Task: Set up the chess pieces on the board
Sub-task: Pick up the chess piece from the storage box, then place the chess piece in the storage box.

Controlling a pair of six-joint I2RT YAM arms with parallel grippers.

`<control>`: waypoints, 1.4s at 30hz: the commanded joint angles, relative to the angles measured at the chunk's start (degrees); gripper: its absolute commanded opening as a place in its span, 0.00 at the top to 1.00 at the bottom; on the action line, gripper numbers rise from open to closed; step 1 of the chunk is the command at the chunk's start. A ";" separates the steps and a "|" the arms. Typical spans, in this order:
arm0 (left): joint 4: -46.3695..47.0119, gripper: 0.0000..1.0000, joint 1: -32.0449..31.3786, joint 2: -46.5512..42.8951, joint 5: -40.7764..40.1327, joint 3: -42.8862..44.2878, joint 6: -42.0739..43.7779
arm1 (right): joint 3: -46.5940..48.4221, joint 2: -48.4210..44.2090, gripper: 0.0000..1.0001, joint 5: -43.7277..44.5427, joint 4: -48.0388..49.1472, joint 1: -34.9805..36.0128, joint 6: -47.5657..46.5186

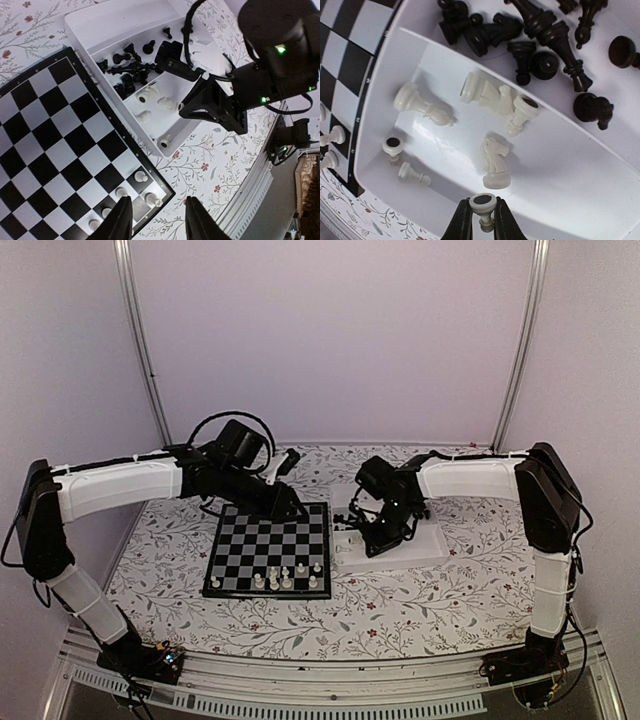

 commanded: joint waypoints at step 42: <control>13.81 0.61 2.05 1.84 10.85 -1.99 -6.79 | 9.70 -0.91 0.92 15.00 -19.11 -0.12 -4.79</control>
